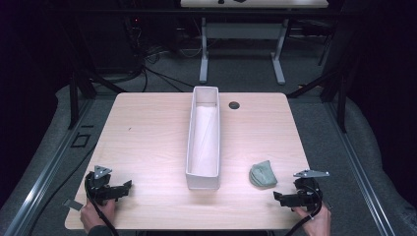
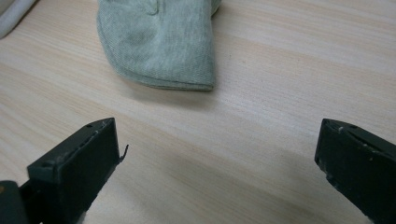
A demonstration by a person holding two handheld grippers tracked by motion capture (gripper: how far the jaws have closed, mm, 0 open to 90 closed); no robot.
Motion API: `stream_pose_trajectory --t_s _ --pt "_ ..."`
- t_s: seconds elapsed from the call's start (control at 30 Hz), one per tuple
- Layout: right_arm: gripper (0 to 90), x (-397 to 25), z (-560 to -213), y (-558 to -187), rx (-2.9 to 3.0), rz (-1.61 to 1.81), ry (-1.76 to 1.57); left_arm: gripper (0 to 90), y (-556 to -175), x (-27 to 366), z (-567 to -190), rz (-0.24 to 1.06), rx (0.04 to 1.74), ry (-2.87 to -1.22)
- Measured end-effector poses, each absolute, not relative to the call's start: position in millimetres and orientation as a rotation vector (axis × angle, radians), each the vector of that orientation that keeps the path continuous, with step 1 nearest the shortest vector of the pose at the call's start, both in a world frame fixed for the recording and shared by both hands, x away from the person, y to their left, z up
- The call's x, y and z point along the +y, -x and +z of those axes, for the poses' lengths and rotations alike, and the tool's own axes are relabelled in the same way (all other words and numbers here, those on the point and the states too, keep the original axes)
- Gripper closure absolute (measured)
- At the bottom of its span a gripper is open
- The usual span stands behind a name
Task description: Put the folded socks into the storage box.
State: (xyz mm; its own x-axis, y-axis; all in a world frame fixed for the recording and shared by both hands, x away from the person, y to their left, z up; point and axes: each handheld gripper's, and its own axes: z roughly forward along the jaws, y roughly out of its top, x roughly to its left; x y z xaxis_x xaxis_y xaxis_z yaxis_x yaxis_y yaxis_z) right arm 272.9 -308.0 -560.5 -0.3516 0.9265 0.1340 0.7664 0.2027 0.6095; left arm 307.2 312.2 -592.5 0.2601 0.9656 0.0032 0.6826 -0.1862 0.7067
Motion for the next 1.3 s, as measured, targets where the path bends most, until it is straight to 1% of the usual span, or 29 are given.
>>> stream_pose_trajectory --t_s 0.27,0.67,0.7,0.83,0.97,1.0,1.07,1.1,1.3 --pt "0.0 -308 -547 -276 2.232 0.900 -1.604 0.2 -307 312 -592 0.617 1.487 -1.945" --pt "0.0 -295 -526 -289 2.250 0.872 -1.559 0.2 -307 312 -593 0.619 1.488 -1.945" --pt "0.0 -294 -525 -291 2.292 0.916 -1.558 0.2 -307 312 -593 0.618 1.489 -1.944" --pt "0.0 -287 -523 -299 2.294 0.872 -1.561 0.2 -307 312 -593 0.619 1.488 -1.945" --pt "0.0 -285 -524 -308 2.368 0.916 -1.574 0.2 -307 312 -593 0.619 1.488 -1.945" --pt "0.0 -281 -525 -311 2.331 0.831 -1.585 0.2 -307 312 -593 0.619 1.488 -1.945" --pt "0.0 -282 -526 -317 2.426 0.934 -1.579 0.2 -307 312 -593 0.619 1.488 -1.945" --pt "0.0 -276 -526 -320 2.354 0.834 -1.587 0.2 -307 312 -593 0.619 1.488 -1.945" --pt "0.0 -270 -530 -333 2.405 0.838 -1.589 0.2 -307 312 -593 0.619 1.488 -1.945"
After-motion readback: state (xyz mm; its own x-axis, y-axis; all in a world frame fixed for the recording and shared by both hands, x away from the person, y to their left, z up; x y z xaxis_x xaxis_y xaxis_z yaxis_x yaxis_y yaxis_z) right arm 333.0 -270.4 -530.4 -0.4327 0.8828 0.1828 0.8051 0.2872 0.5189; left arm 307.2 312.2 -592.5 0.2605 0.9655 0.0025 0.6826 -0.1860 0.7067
